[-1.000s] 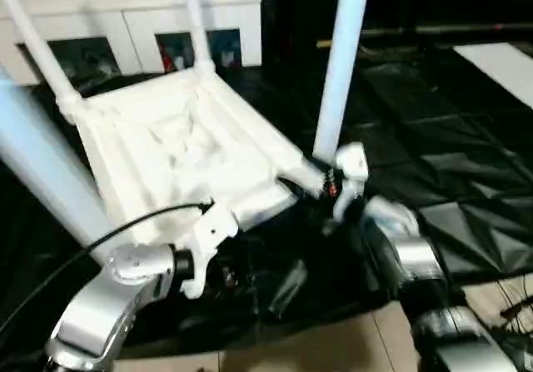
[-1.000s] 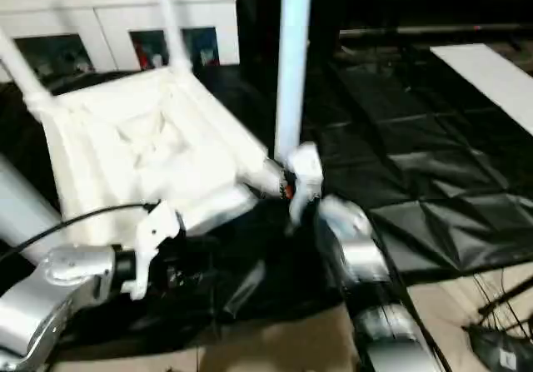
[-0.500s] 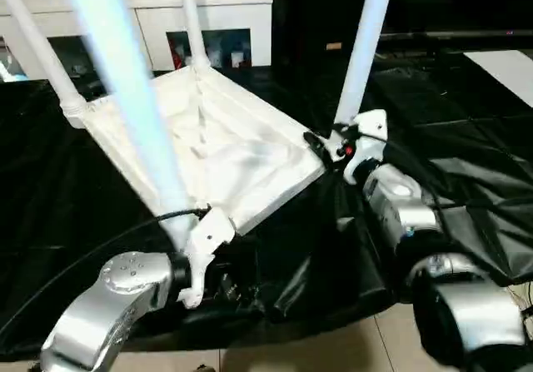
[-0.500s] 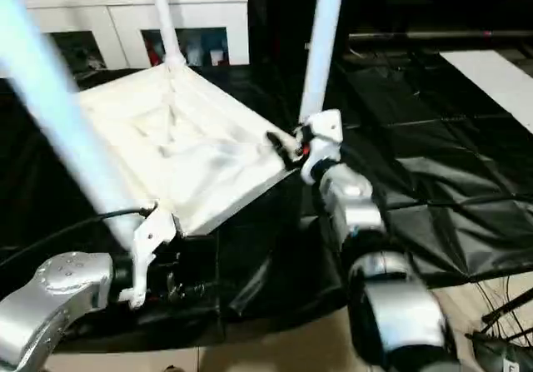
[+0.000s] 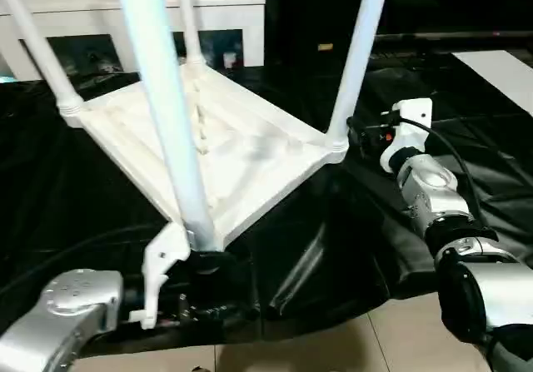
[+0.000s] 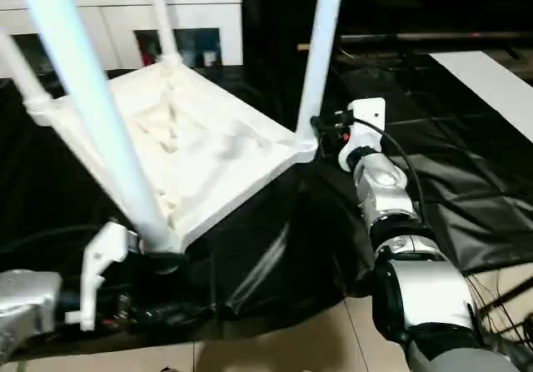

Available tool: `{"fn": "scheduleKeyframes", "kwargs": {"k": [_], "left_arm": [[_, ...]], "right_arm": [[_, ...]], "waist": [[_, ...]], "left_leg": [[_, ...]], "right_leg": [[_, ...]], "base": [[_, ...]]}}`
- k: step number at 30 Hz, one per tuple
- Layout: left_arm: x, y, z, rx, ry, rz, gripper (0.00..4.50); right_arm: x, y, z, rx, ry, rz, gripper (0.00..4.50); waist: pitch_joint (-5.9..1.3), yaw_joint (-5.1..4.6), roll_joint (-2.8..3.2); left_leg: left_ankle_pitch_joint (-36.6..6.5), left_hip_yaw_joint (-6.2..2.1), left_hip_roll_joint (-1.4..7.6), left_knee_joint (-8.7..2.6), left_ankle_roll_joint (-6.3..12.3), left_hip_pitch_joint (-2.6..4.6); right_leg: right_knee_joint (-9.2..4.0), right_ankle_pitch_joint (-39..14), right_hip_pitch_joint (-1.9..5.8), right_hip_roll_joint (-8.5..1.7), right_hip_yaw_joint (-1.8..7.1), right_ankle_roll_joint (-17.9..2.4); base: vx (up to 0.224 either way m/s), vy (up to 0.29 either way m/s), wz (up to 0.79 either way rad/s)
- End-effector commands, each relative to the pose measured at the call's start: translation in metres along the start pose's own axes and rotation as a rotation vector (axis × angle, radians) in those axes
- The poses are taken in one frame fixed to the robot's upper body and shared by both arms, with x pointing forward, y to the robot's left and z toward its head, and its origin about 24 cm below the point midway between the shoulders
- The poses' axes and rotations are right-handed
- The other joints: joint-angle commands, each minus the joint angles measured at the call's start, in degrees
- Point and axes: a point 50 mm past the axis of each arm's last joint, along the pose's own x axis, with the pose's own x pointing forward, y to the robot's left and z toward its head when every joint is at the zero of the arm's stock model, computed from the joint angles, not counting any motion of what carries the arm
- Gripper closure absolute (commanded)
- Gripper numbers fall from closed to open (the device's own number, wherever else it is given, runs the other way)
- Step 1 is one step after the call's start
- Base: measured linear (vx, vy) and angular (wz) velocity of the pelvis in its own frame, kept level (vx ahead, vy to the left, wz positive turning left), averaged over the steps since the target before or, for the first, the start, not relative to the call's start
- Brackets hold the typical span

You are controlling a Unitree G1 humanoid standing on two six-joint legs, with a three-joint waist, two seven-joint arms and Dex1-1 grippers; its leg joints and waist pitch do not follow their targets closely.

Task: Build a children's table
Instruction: Rotate table base

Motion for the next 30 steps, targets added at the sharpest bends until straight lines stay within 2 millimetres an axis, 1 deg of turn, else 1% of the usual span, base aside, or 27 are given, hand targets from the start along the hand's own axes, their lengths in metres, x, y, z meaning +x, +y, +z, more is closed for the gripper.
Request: {"fn": "scheduleKeyframes", "kwargs": {"k": [1, 2, 3, 5, 6, 7, 8, 10, 11, 12, 13, 14, 16, 18, 19, 20, 21, 23, 24, 25, 26, 28, 29, 30], "left_arm": [[-0.017, 0.008, 0.0, -0.006, -0.017, 0.05, 0.02], [-0.026, 0.012, -0.001, -0.023, -0.023, 0.077, 0.02], [-0.026, 0.012, -0.001, -0.023, -0.023, 0.077, 0.02], [-0.043, 0.017, -0.003, -0.052, -0.023, 0.115, 0.02], [-0.052, 0.018, -0.004, -0.066, -0.025, 0.128, 0.02], [-0.059, 0.019, -0.005, -0.081, -0.033, 0.139, 0.02], [-0.068, 0.021, -0.004, -0.091, -0.056, 0.155, 0.02], [-0.072, 0.022, -0.002, -0.087, -0.071, 0.165, 0.02], [-0.075, 0.024, 0.001, -0.079, -0.089, 0.183, 0.02], [-0.076, 0.025, 0.003, -0.073, -0.101, 0.195, 0.02], [-0.078, 0.028, 0.007, -0.062, -0.127, 0.209, 0.02], [-0.078, 0.028, 0.007, -0.062, -0.127, 0.209, 0.02], [-0.079, 0.034, 0.013, -0.039, -0.178, 0.234, 0.02], [-0.071, 0.036, 0.024, -0.021, -0.252, 0.198, 0.02], [-0.065, 0.036, 0.028, -0.014, -0.278, 0.176, 0.02], [-0.063, 0.036, 0.03, -0.011, -0.291, 0.164, 0.02], [-0.059, 0.035, 0.033, -0.007, -0.303, 0.149, 0.02], [-0.043, 0.035, 0.041, 0.01, -0.335, 0.103, 0.02], [-0.043, 0.035, 0.041, 0.01, -0.335, 0.103, 0.02], [-0.032, 0.034, 0.046, 0.025, -0.34, 0.077, 0.02], [-0.025, 0.035, 0.048, 0.036, -0.34, 0.065, 0.02], [-0.022, 0.035, 0.049, 0.042, -0.341, 0.058, 0.02], [-0.014, 0.034, 0.053, 0.055, -0.351, 0.036, 0.02], [-0.007, 0.033, 0.056, 0.062, -0.361, 0.011, 0.02]], "right_arm": [[0.002, 0.009, 0.002, -0.02, -0.017, 0.083, 0.56], [0.0, 0.013, -0.003, -0.03, -0.009, 0.115, 0.56], [0.0, 0.013, -0.003, -0.03, -0.009, 0.115, 0.56], [-0.005, 0.016, -0.013, -0.045, 0.012, 0.154, 0.56], [-0.008, 0.016, -0.018, -0.055, 0.023, 0.156, 0.56], [-0.011, 0.016, -0.024, -0.06, 0.035, 0.156, 0.56], [-0.014, 0.015, -0.031, -0.065, 0.054, 0.146, 0.56], [-0.016, 0.015, -0.034, -0.064, 0.064, 0.14, 0.56], [-0.017, 0.015, -0.037, -0.065, 0.077, 0.131, 0.56], [-0.018, 0.014, -0.039, -0.065, 0.085, 0.126, 0.56], [-0.02, 0.014, -0.044, -0.072, 0.111, 0.109, 0.56], [-0.02, 0.014, -0.044, -0.072, 0.111, 0.109, 0.56], [-0.023, 0.013, -0.052, -0.079, 0.154, 0.091, 0.56], [-0.026, 0.018, -0.062, -0.071, 0.195, 0.1, 0.56], [-0.027, 0.02, -0.065, -0.068, 0.208, 0.105, 0.56], [-0.028, 0.021, -0.067, -0.067, 0.215, 0.107, 0.56], [-0.028, 0.022, -0.068, -0.067, 0.221, 0.11, 0.56], [-0.027, 0.027, -0.07, -0.07, 0.23, 0.112, 0.56], [-0.027, 0.027, -0.07, -0.07, 0.23, 0.112, 0.56], [-0.026, 0.03, -0.07, -0.073, 0.236, 0.113, 0.56], [-0.025, 0.032, -0.071, -0.079, 0.244, 0.118, 0.56], [-0.025, 0.033, -0.072, -0.082, 0.25, 0.121, 0.56], [-0.024, 0.037, -0.073, -0.09, 0.255, 0.134, 0.56], [-0.023, 0.04, -0.073, -0.087, 0.255, 0.146, 0.56]], "waist": [[-3.46, 0.12, -0.61], [-3.46, 0.09, -0.52], [-3.42, 0.08, -0.37], [-3.43, 0.17, -0.39], [-3.38, 0.25, -0.21], [-3.38, 0.28, -0.34], [-3.39, 0.32, -0.13], [-3.31, 0.44, -0.1], [-3.29, 0.65, 0.02], [-3.23, 0.69, -0.05], [-3.17, 0.87, 0.12], [-3.16, 0.85, 0.08], [-3.23, 0.89, 0.11], [-3.24, 0.91, 0.04], [-3.33, 1.23, 0.35], [-3.31, 1.1, 0.22], [-3.52, 1.13, -0.03], [-3.49, 1.01, -0.14], [-3.51, 1.07, -0.09], [-3.44, 1.02, -0.25], [-3.5, 1.05, -0.22], [-3.48, 0.95, -0.22], [-3.53, 0.88, -0.33], [-3.57, 0.89, -0.28]], "left_leg": [[-13.5, 0.09, 0.55, -3.67, 3.39, 0.4], [-13.4, 0.11, 0.46, -3.59, 3.64, 0.24], [-13.5, 0.08, 0.53, -3.68, 3.56, 0.34], [-13.6, 0.12, 0.71, -3.7, 3.43, 0.59], [-13.7, 0.15, 0.74, -3.68, 3.33, 0.62], [-13.9, 0.2, 0.68, -3.71, 3.16, 0.67], [-14.2, 0.19, 0.72, -3.74, 3.04, 0.73], [-15.0, 0.24, 0.78, -3.83, 2.59, 0.88], [-16.0, 0.22, 0.87, -3.87, 2.26, 1.01], [-16.5, 0.23, 0.9, -3.96, 2.09, 1.0], [-17.7, 0.19, 0.92, -4.03, 1.49, 1.06], [-17.9, 0.24, 0.9, -4.03, 1.34, 1.13], [-18.0, 0.15, 0.8, -3.99, 0.86, 0.96], [-17.7, 0.24, 0.7, -3.93, 0.79, 1.0], [-17.5, 0.28, 0.78, -3.82, 0.45, 1.23], [-17.3, 0.26, 0.74, -3.87, 0.33, 0.96], [-16.6, 0.24, 0.7, -3.76, 0.42, 0.8], [-16.0, 0.23, 0.77, -3.75, 0.77, 0.68], [-15.8, 0.23, 0.77, -3.66, 0.72, 0.74], [-15.9, 0.29, 0.77, -3.68, 0.82, 0.66], [-15.8, 0.29, 0.73, -3.6, 0.79, 0.69], [-15.7, 0.24, 0.69, -3.6, 0.84, 0.66], [-15.3, 0.23, 0.67, -3.58, 0.98, 0.67], [-15.1, 0.21, 0.71, -3.54, 0.98, 0.67]], "right_leg": [[-3.47, -10.6, 2.39, -1.41, 1.49, -12.9], [-3.38, -11.0, 2.42, -1.44, 1.5, -13.0], [-3.44, -11.3, 2.34, -1.39, 1.48, -13.1], [-3.38, -10.7, 2.15, -1.31, 1.51, -13.4], [-3.35, -10.4, 2.08, -1.27, 1.53, -13.5], [-3.29, -9.9, 2.06, -1.11, 1.48, -13.5], [-3.27, -9.9, 2.03, -1.1, 1.49, -13.6], [-3.4, -10.0, 1.98, -1.03, 1.52, -13.9], [-3.3, -10.5, 1.85, -1.01, 1.58, -14.0], [-3.35, -11.0, 1.84, -1.01, 1.61, -13.8], [-3.34, -12.1, 1.78, -1.09, 1.7, -13.5], [-3.41, -12.3, 1.72, -1.07, 1.74, -13.4], [-3.26, -11.8, 1.91, -1.19, 1.79, -13.1], [-3.3, -11.4, 1.87, -1.11, 1.82, -13.0], [-3.18, -10.3, 1.76, -1.16, 1.92, -13.5], [-3.05, -9.9, 1.95, -1.11, 1.88, -13.6], [-2.87, -9.1, 2.19, -1.17, 1.85, -13.6], [-2.88, -9.0, 2.25, -1.23, 1.86, -13.5], [-2.87, -9.1, 2.22, -1.32, 1.93, -13.6], [-2.95, -9.8, 2.17, -1.3, 1.93, -13.3], [-2.92, -9.9, 2.18, -1.32, 1.95, -13.3], [-2.99, -10.1, 2.2, -1.39, 1.99, -13.0], [-3.02, -10.1, 2.19, -1.31, 1.97, -12.8], [-2.96, -9.8, 2.21, -1.37, 2.0, -12.9]], "base": [[0.0, 0.0, 0.0], [0.0, 0.0, 0.0], [0.0, 0.0, 0.0], [0.0, 0.0, 0.0], [0.0, 0.0, 0.0], [0.0, 0.0, 0.0], [0.0, 0.0, 0.0], [0.0, 0.0, 0.0], [0.0, 0.0, 0.0], [0.0, 0.0, 0.0], [0.0, 0.0, 0.0], [0.0, 0.0, 0.0], [0.0, 0.0, 0.0], [0.0, 0.0, 0.0], [0.0, 0.0, 0.0], [0.0, 0.0, 0.0], [0.0, 0.0, 0.0], [0.0, 0.0, 0.0], [0.0, 0.0, 0.0], [0.0, 0.0, 0.0], [0.0, 0.0, 0.0], [0.0, 0.0, 0.0], [0.0, 0.0, 0.0], [0.0, 0.0, 0.0]]}}
